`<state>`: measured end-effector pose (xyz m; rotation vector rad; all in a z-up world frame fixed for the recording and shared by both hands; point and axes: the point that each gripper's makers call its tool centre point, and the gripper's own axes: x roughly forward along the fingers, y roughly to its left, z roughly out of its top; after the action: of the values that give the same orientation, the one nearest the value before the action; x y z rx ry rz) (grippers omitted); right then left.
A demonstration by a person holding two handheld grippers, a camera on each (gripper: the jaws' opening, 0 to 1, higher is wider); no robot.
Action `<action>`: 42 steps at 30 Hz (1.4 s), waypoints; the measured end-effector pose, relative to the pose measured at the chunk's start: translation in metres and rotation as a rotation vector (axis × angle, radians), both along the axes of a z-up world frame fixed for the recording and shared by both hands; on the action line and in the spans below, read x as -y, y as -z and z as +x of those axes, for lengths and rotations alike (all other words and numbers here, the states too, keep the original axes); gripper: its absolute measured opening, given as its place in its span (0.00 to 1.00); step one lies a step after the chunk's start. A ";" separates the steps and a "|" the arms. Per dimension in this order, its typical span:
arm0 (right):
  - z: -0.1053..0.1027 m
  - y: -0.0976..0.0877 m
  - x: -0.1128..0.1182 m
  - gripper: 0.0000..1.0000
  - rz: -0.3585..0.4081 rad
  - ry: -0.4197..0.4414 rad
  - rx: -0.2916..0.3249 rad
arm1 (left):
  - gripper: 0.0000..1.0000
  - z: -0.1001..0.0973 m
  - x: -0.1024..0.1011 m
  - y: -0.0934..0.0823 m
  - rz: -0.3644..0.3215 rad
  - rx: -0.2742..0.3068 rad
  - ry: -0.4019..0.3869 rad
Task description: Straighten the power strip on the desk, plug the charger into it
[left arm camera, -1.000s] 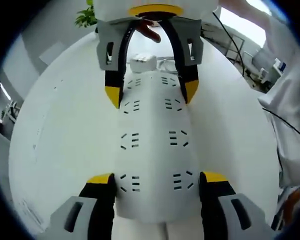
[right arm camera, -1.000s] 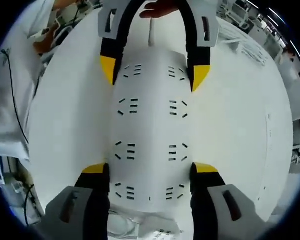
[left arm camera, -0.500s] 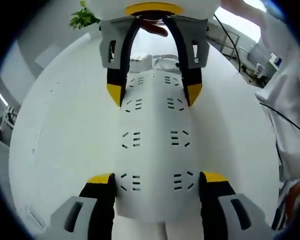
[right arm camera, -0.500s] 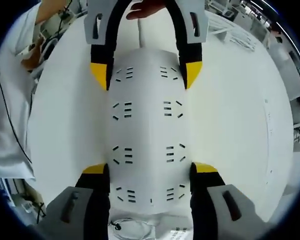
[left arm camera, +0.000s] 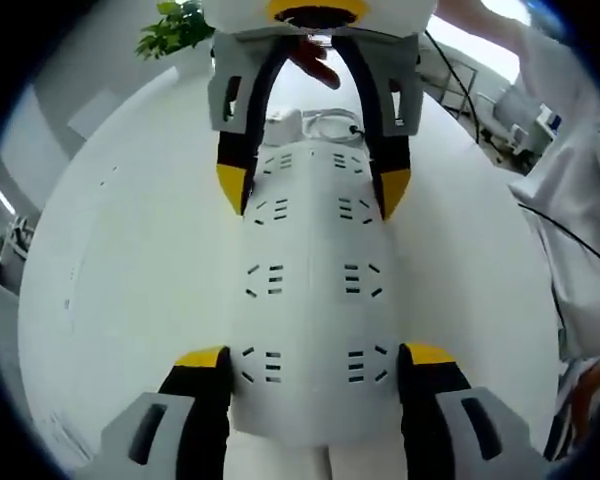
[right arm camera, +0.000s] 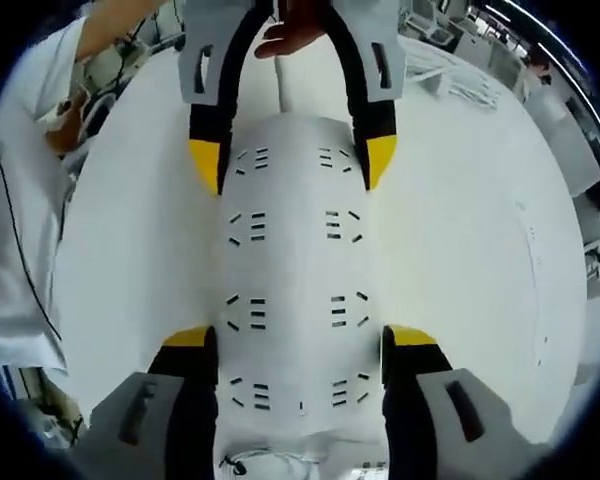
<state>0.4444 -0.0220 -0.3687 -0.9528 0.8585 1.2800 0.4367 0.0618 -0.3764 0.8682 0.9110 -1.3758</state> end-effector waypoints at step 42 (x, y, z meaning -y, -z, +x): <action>0.037 -0.030 0.106 0.35 0.793 0.258 0.241 | 0.70 0.001 0.000 0.000 -0.049 -0.004 -0.011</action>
<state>0.4817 -0.1279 -0.3391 -0.3323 0.2210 1.1071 0.4380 0.0619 -0.3760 0.8221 0.8799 -1.3852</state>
